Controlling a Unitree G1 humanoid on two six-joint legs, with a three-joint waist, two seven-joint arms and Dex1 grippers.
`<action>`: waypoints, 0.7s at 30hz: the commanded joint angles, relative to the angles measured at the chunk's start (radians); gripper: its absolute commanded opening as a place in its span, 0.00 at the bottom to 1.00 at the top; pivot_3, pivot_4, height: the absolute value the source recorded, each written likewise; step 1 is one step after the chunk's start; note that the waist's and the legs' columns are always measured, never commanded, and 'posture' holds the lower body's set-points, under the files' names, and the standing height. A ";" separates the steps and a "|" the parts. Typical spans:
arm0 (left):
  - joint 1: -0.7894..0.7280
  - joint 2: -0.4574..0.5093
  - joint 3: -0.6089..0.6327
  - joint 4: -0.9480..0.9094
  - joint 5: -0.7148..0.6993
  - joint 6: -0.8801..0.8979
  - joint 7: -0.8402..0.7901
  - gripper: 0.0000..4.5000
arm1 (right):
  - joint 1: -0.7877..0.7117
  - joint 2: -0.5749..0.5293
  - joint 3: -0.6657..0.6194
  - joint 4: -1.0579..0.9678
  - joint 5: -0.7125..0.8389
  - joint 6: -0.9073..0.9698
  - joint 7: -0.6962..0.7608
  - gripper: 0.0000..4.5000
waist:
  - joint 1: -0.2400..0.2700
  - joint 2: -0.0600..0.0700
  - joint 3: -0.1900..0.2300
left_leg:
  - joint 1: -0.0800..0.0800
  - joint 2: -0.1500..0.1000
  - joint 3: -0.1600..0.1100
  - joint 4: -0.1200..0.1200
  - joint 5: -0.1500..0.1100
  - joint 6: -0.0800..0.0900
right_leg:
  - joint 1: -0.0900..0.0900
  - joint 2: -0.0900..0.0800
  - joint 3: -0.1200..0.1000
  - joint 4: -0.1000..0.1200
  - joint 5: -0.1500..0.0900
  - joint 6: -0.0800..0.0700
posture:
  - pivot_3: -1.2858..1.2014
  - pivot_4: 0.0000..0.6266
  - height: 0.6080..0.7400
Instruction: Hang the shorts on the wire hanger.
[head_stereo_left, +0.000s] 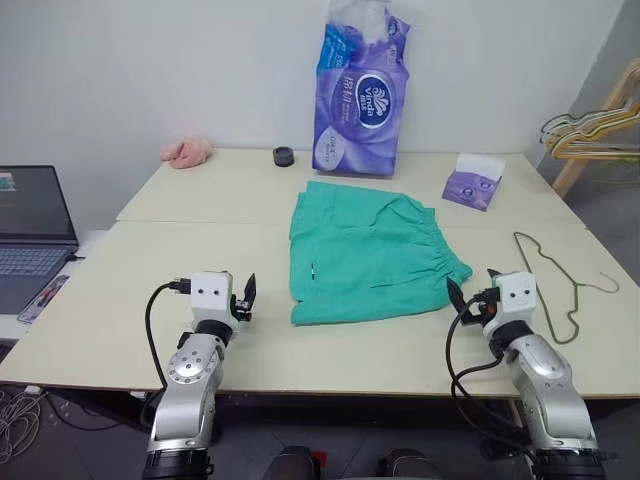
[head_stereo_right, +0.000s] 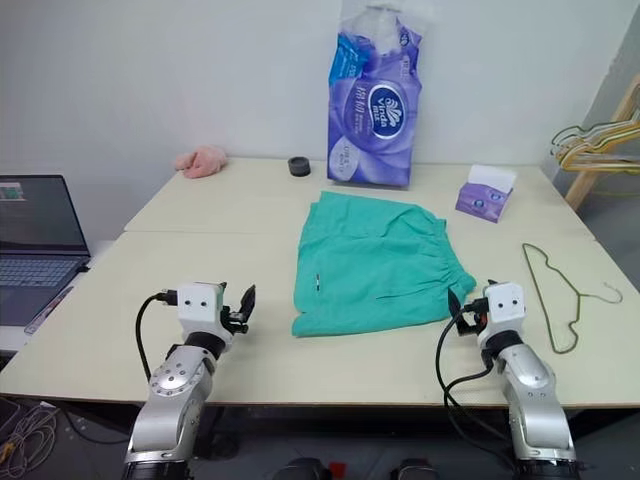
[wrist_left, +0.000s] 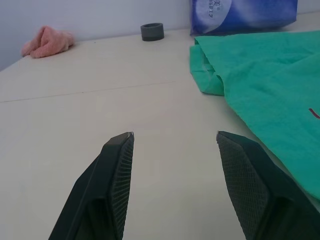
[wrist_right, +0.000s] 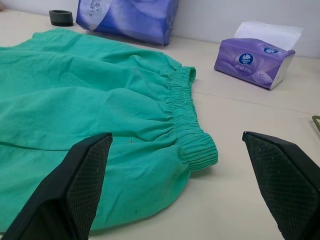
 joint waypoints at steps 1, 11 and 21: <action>-0.020 0.009 -0.006 -0.015 -0.005 -0.030 -0.020 0.62 | -0.014 0.001 -0.012 -0.044 0.001 -0.014 -0.012 0.99 | 0.000 0.000 0.001 | 0.000 0.000 0.000 0.000 0.000 0.000 | 0.000 0.000 0.000 0.000 0.000 0.000 | 0.56 0.06 1.00; -0.048 0.020 0.003 -0.002 0.001 -0.015 -0.025 0.62 | -0.020 0.002 -0.007 -0.049 -0.022 -0.005 -0.041 0.99 | -0.001 0.000 0.005 | 0.000 0.000 0.000 0.000 0.000 0.000 | 0.000 0.000 0.000 0.000 -0.002 -0.002 | 0.56 0.05 1.00; -0.036 0.048 -0.012 -0.008 -0.023 -0.046 -0.110 0.62 | -0.015 -0.027 0.010 -0.061 -0.033 -0.028 0.004 0.99 | -0.003 0.000 0.010 | 0.000 0.000 0.000 -0.001 0.000 0.000 | -0.001 0.000 0.000 0.000 -0.001 -0.002 | 0.56 0.04 1.00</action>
